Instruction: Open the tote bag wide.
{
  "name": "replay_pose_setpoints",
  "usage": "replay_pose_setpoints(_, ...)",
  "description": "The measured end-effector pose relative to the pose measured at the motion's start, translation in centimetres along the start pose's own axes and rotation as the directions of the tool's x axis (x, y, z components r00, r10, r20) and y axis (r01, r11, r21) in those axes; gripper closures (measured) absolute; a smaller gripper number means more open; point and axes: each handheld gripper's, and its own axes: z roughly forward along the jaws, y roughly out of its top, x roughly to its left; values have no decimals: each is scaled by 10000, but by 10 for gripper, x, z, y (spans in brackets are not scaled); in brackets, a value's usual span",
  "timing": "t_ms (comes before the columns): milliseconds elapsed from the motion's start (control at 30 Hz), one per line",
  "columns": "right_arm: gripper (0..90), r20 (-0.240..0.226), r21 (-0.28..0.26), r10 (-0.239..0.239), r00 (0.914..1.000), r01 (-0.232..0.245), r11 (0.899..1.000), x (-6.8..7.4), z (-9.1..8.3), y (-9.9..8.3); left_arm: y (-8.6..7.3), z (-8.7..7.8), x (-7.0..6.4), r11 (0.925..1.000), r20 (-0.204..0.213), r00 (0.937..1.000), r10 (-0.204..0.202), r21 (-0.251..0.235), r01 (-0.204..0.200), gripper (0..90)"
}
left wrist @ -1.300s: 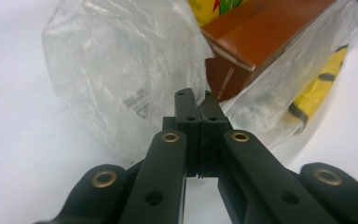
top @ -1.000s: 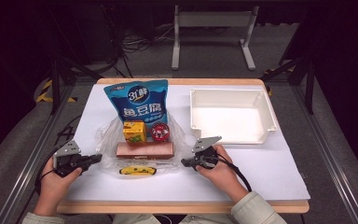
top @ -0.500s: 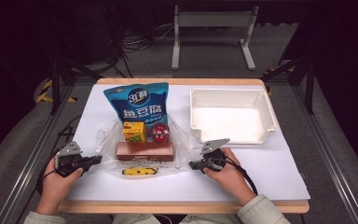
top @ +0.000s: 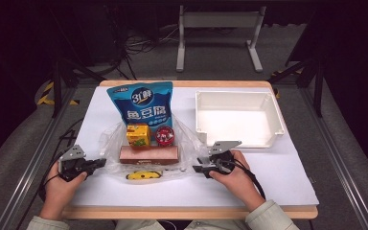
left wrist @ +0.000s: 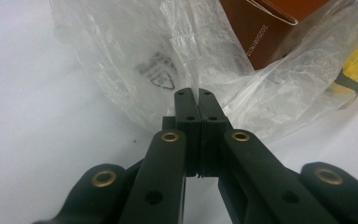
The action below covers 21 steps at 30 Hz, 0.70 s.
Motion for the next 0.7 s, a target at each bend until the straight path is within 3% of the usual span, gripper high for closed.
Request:
replay_pose_setpoints(100,481,22,-271,74,10000,-73,9996,1,-5,2,0,0,0,10000,59,10000,21,-43,-20,894)
replay_pose_setpoints(233,359,190,-776,134,9997,-118,9969,3,-14,4,1,-1,-2,9998,180,9998,86,-156,-84,894)
replay_pose_setpoints(333,306,503,-1022,99,9987,-47,9948,3,-22,5,1,-2,-1,9998,137,9998,122,-149,-120,894)
replay_pose_setpoints(533,291,1015,-1604,175,9947,-9,9870,-1,-43,10,1,-3,-1,9997,169,9998,87,-218,-83,893)
replay_pose_setpoints(700,285,1081,-2157,-257,9938,487,9752,7,-58,30,1,-3,-1,9997,180,9998,96,-223,-92,893)
